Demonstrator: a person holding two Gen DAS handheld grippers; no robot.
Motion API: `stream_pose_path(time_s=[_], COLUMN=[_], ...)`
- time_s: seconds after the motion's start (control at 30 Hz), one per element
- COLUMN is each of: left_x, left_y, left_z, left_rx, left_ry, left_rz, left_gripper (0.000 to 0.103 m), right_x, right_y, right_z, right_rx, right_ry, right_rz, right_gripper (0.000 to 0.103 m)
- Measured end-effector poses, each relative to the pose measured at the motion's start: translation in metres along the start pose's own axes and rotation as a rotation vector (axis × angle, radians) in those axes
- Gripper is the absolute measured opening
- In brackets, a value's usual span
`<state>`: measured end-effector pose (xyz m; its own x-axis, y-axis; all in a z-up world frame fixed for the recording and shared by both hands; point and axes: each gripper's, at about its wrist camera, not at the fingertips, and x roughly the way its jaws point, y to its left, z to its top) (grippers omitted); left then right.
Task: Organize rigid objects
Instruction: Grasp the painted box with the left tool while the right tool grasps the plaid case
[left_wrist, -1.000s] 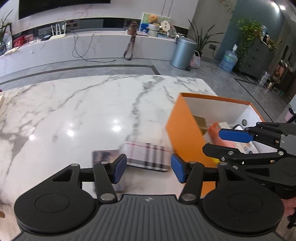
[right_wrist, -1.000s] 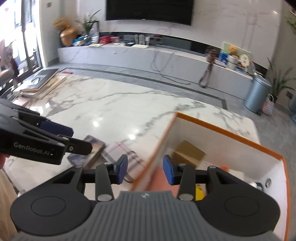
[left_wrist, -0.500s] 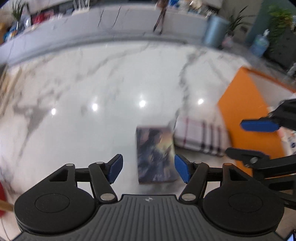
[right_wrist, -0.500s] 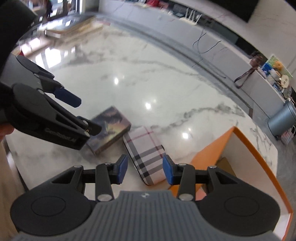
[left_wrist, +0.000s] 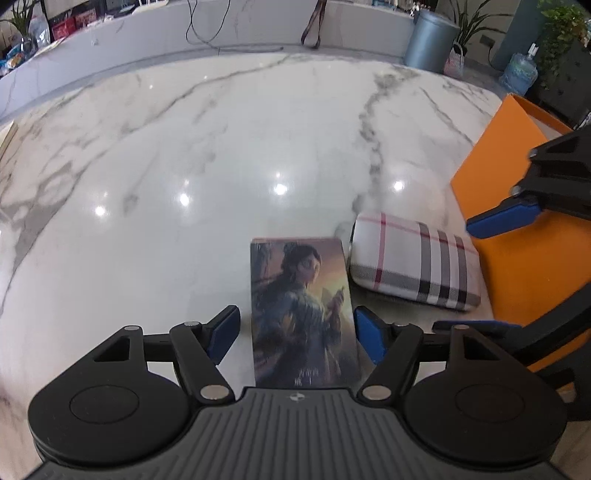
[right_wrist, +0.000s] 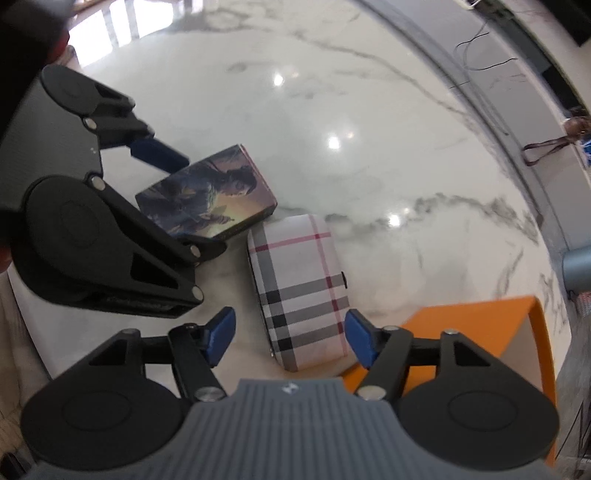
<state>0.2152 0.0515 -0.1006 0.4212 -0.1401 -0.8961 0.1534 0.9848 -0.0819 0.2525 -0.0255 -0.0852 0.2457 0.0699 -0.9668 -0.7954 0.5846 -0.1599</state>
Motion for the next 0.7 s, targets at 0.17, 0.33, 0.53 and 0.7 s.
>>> stream_pose_path(time_s=[0.17,0.33,0.53,0.7], left_x=[-0.001,-0.004,-0.006,-0.008], left_y=[0.0,0.005,0.011,0.018], left_z=[-0.001,-0.003,-0.007,-0.009], left_rx=[0.028,0.039,0.037,0.019], left_ry=[-0.027,-0.026,-0.017,-0.019], left_rz=[-0.017,-0.031,-0.029,-0.031], left_gripper=[0.069,0.067,0.067,0.067], right_x=[0.017,0.033,0.044,0.055], right_y=[-0.007,-0.012,-0.014,-0.021], right_z=[0.013,0.022,0.033,0.042], right_rx=[-0.021,-0.028,-0.044,-0.013], right_ry=[0.061,0.116,0.174,0.203], right_rz=[0.053,0.073,0.08,0.128], right_gripper=[0.069,0.08,0.085,0.089])
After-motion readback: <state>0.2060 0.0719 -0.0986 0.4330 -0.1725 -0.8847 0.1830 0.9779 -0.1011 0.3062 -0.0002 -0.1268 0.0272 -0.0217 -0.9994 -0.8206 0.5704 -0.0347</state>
